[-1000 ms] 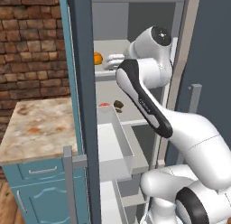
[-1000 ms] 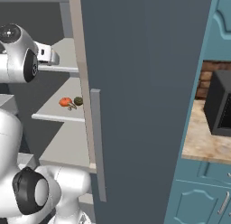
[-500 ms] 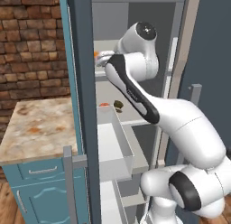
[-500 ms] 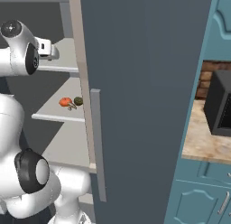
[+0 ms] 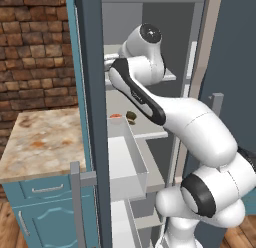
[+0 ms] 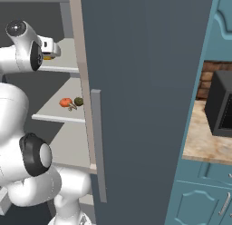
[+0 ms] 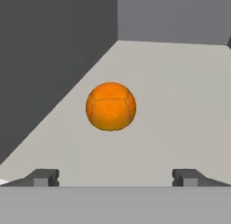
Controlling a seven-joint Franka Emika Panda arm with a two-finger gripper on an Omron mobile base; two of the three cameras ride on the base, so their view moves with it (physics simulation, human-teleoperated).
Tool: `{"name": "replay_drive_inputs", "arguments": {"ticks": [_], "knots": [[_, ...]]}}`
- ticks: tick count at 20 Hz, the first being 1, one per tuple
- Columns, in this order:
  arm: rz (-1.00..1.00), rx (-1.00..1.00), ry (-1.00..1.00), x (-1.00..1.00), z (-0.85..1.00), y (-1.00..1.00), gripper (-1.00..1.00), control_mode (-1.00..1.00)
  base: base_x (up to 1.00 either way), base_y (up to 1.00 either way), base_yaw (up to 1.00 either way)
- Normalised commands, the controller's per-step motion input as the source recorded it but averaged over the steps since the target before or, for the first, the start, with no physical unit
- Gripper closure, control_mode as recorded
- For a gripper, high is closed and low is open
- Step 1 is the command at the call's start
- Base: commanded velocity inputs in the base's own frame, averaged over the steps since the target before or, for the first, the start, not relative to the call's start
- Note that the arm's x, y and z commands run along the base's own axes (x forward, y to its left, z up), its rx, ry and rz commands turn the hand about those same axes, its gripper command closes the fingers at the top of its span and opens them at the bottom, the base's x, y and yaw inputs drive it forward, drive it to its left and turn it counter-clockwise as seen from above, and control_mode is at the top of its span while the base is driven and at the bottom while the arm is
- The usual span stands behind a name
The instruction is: Take the orange and kiwi from the highest rack and move them to the second highest rack where the squash and mushroom are located, to maximize freezer space. Close the freezer door after rearranging.
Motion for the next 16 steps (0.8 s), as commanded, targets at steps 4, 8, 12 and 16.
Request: {"name": "replay_drive_inputs", "arguments": {"ticks": [4, 8, 12, 16], "knots": [[0.0, 0.0, 0.0, 0.54, -0.21, 0.18, -1.0, -1.0, 0.0, 0.0, 0.0], [0.0, 0.0, 0.0, 0.62, -0.1, 0.16, -1.0, -1.0, 0.0, 0.0, 0.0], [0.0, 0.0, 0.0, 0.61, 0.0, 0.25, -1.0, -1.0, 0.0, 0.0, 0.0], [0.0, 0.0, 0.0, 0.43, -0.01, 0.21, -1.0, -1.0, 0.0, 0.0, 0.0]]}}
